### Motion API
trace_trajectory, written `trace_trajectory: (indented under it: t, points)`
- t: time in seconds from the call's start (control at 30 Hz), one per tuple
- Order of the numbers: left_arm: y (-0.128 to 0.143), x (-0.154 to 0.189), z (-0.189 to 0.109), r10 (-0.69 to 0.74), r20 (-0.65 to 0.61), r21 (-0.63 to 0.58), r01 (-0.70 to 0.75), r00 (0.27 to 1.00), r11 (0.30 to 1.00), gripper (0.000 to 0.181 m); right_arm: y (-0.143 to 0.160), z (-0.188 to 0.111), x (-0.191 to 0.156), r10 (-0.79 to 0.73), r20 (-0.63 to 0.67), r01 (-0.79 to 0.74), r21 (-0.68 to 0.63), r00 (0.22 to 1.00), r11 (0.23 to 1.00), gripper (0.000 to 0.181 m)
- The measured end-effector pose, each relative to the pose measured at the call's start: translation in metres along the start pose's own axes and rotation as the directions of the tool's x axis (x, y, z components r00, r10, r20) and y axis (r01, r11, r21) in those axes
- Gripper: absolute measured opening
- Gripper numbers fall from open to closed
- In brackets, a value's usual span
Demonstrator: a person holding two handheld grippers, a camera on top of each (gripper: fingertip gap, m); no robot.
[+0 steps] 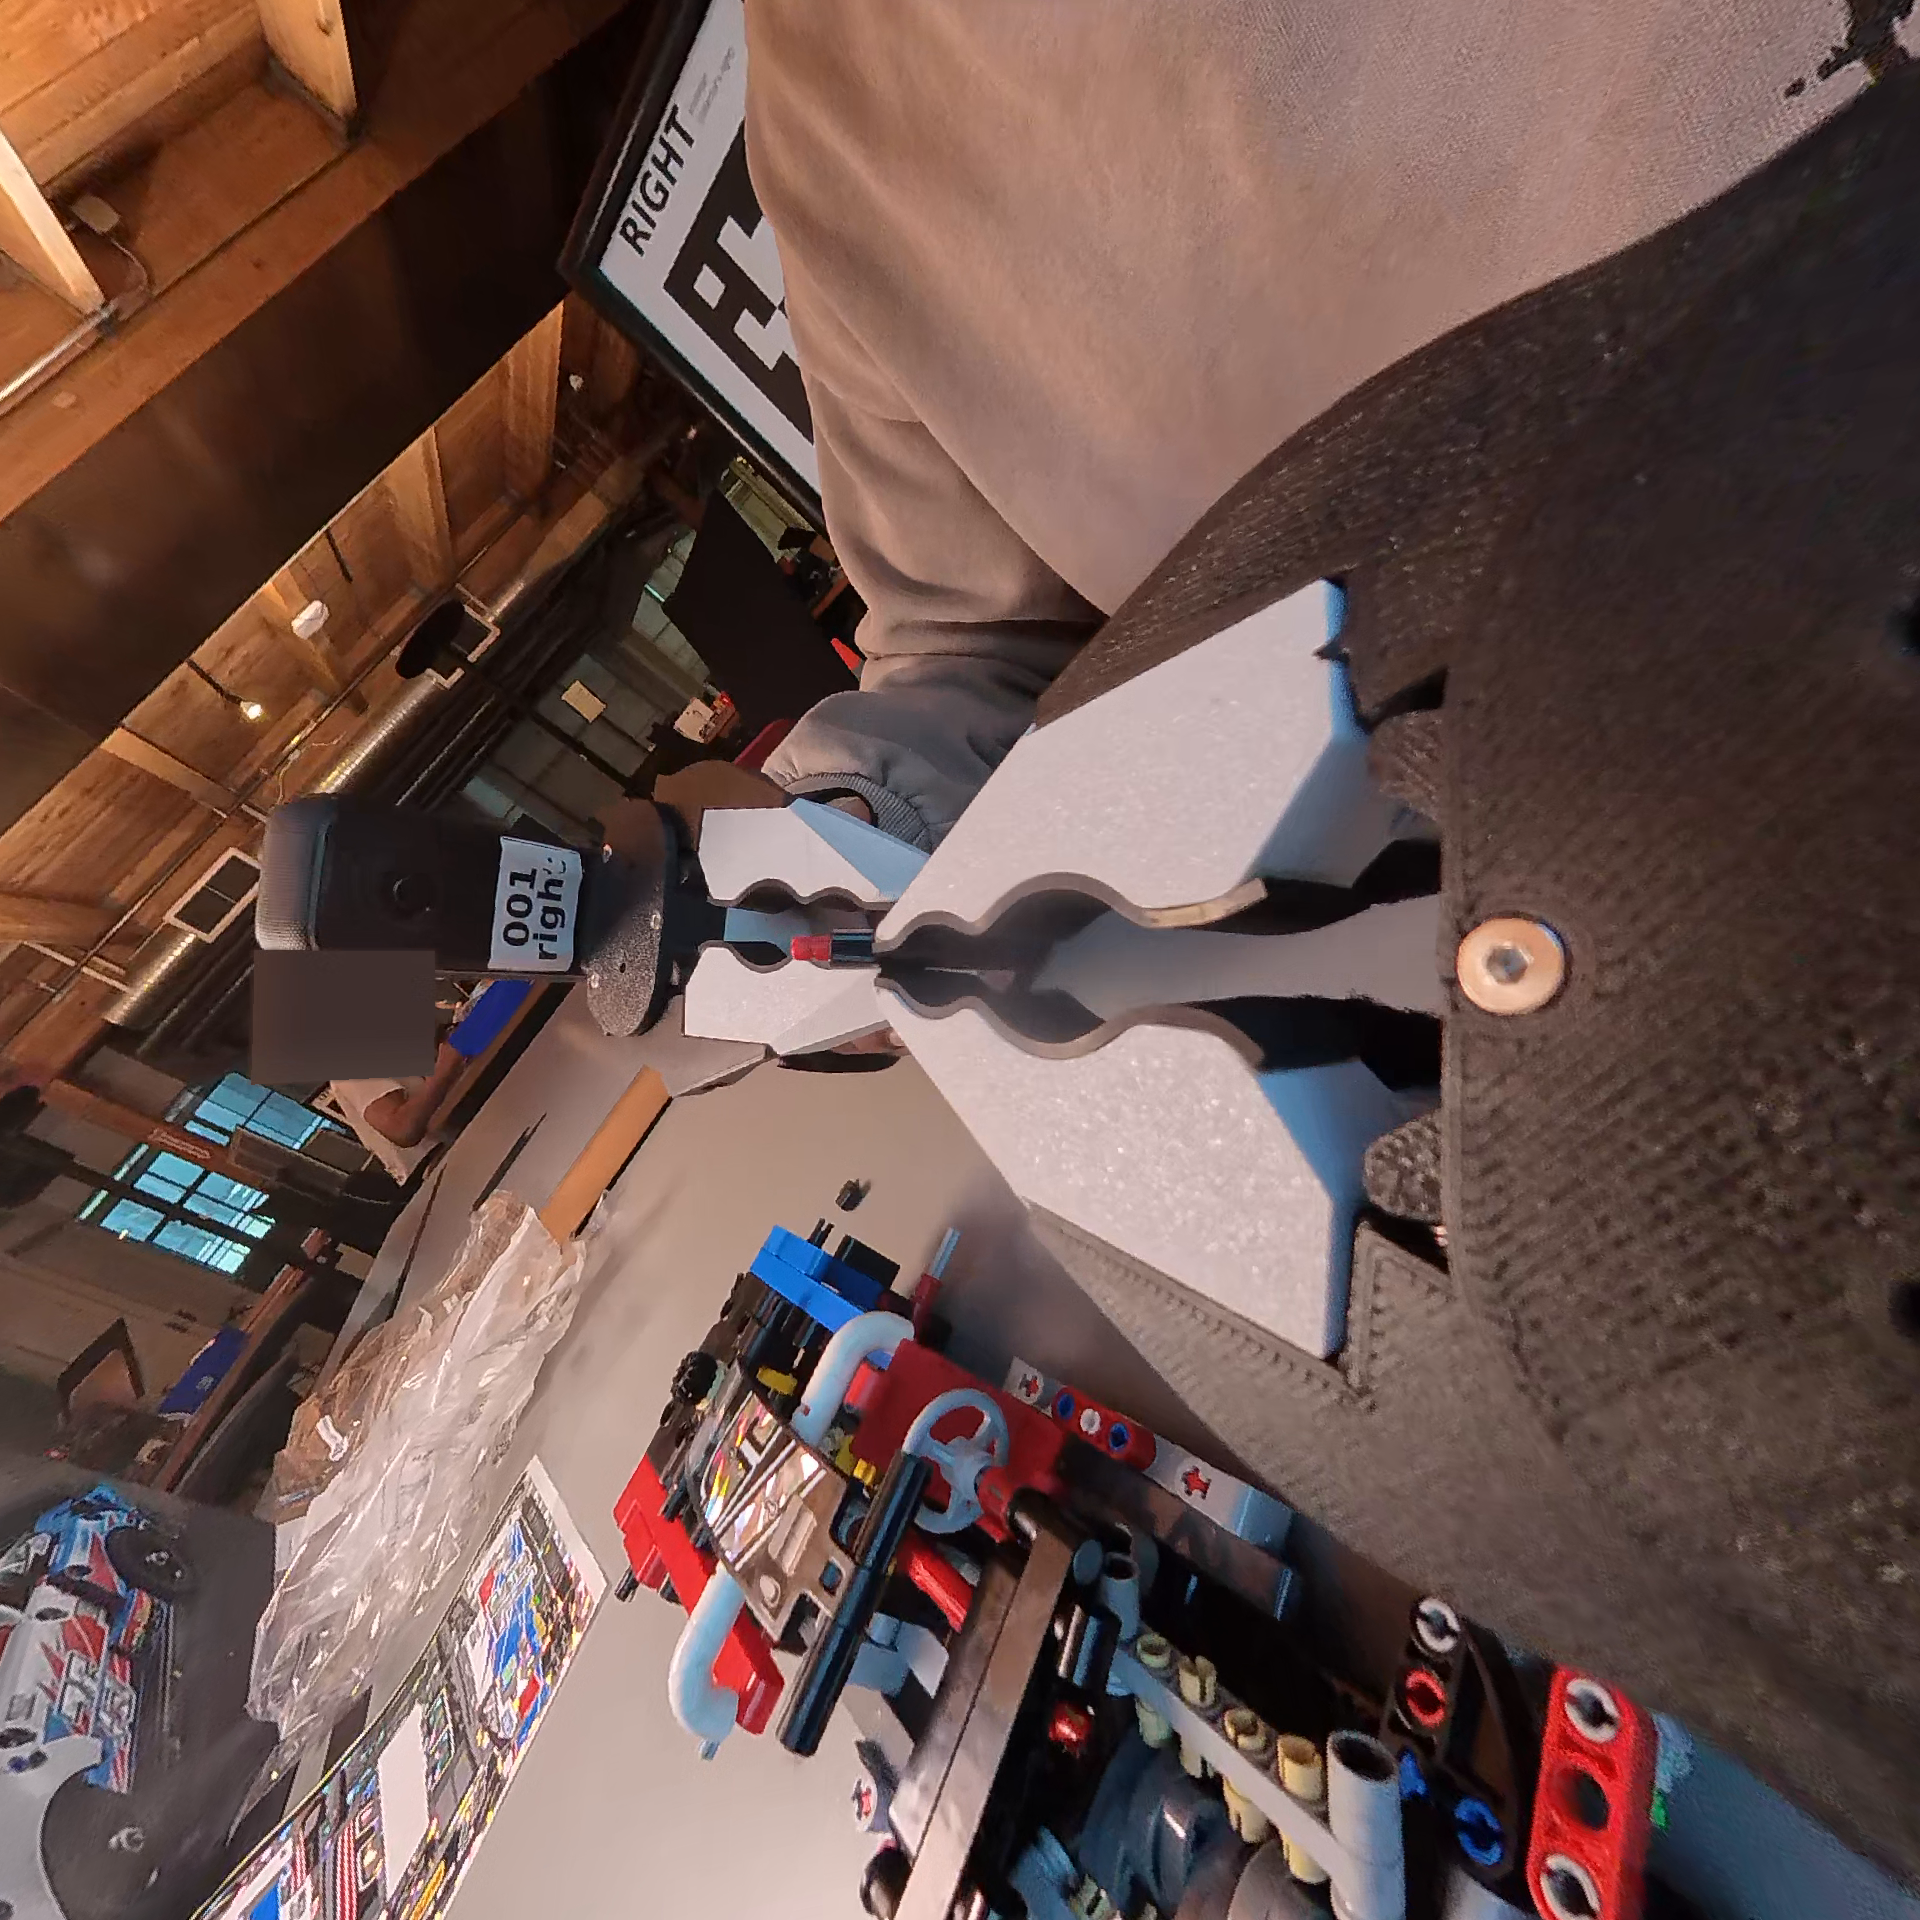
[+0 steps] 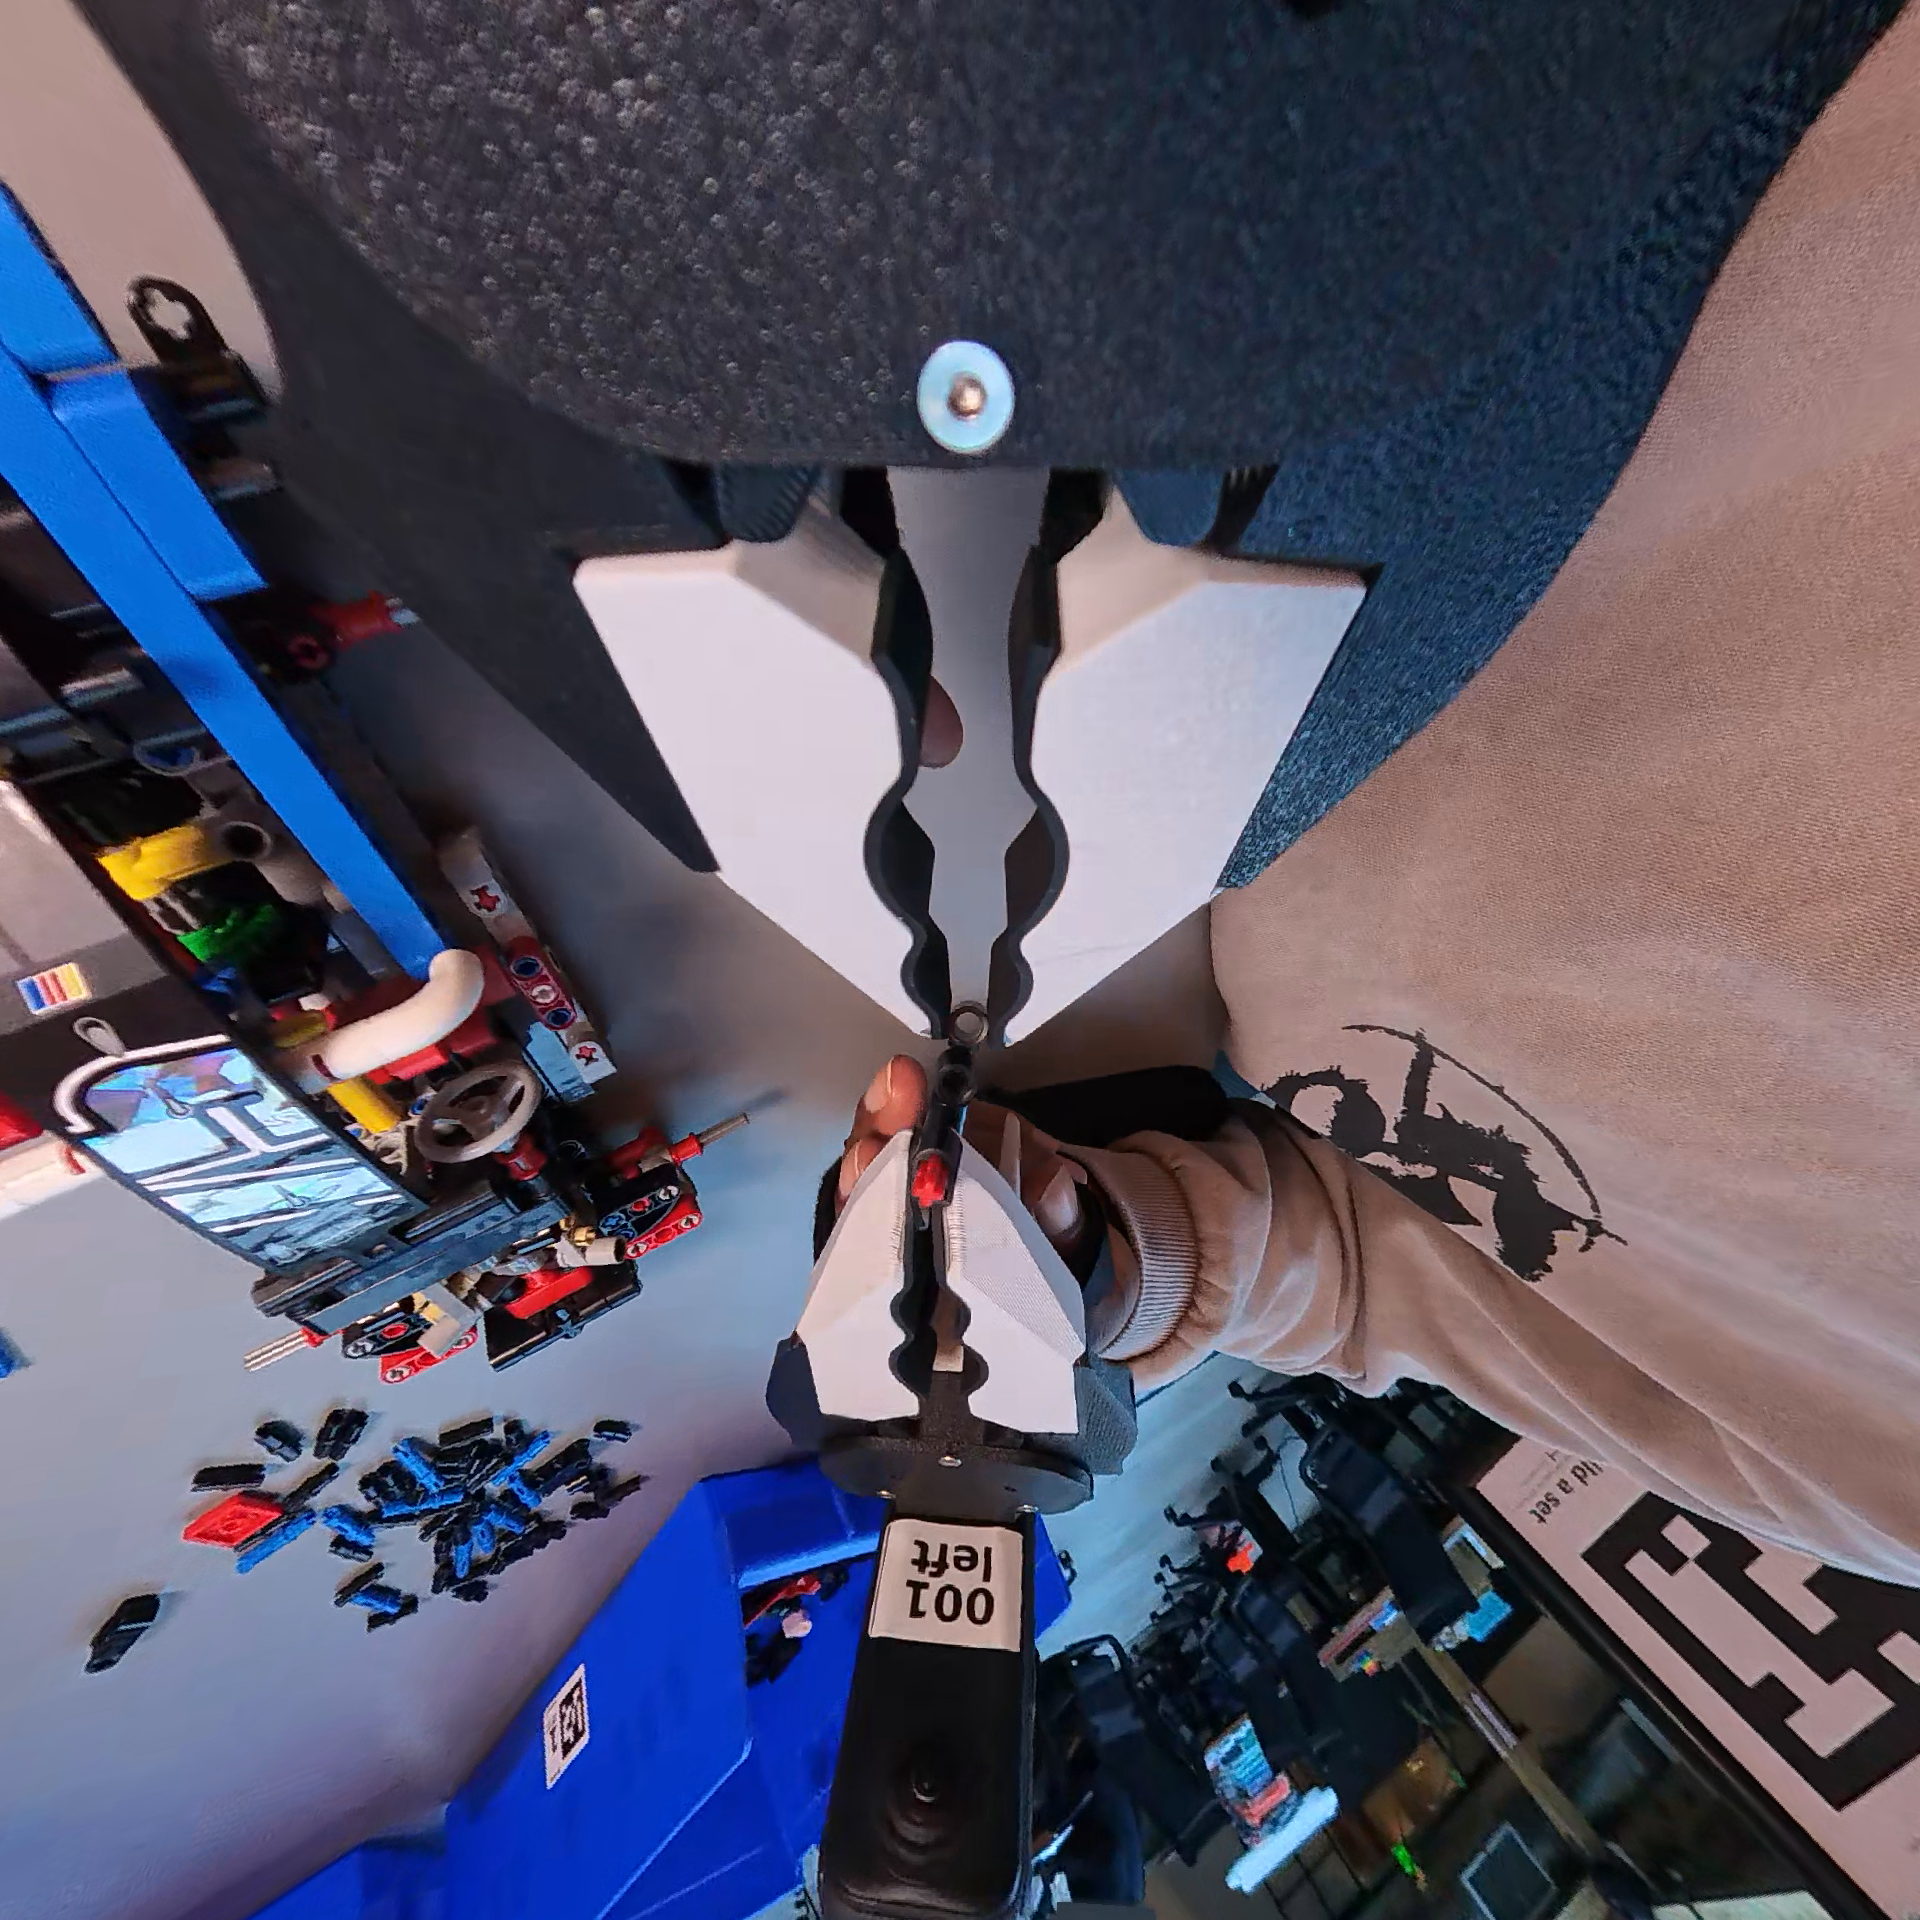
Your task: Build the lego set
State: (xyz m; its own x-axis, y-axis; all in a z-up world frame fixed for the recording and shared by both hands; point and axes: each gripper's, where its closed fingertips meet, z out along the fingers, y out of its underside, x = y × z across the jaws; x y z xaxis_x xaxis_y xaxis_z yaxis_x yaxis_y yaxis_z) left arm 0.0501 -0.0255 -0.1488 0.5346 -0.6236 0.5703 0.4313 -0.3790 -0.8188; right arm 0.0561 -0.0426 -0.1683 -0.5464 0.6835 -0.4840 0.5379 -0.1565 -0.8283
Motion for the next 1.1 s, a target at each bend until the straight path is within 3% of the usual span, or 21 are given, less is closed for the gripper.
trace_trajectory:
  t: [0.27,0.5,0.67,1.1]
  points:
    - [-0.003,0.001,0.000,0.004,0.005,0.029,-0.004,1.000,1.000,0.000,-0.005,0.002,-0.001,-0.014,0.004,0.014,0.075,1.000,0.997,0.004]
    - [-0.031,0.012,-0.007,-0.011,-0.054,0.230,0.023,0.998,0.973,0.000,-0.036,0.006,-0.010,0.057,0.064,-0.075,0.342,0.996,0.937,0.003]
    - [-0.048,0.018,-0.009,-0.024,-0.068,0.336,0.046,0.997,0.941,0.000,-0.054,0.003,-0.015,0.038,0.051,-0.057,0.463,0.998,0.885,0.003]
    - [-0.054,0.021,-0.010,-0.072,-0.115,0.391,0.112,0.991,0.913,0.000,-0.062,0.002,-0.019,0.032,0.023,-0.040,0.552,0.999,0.833,0.003]
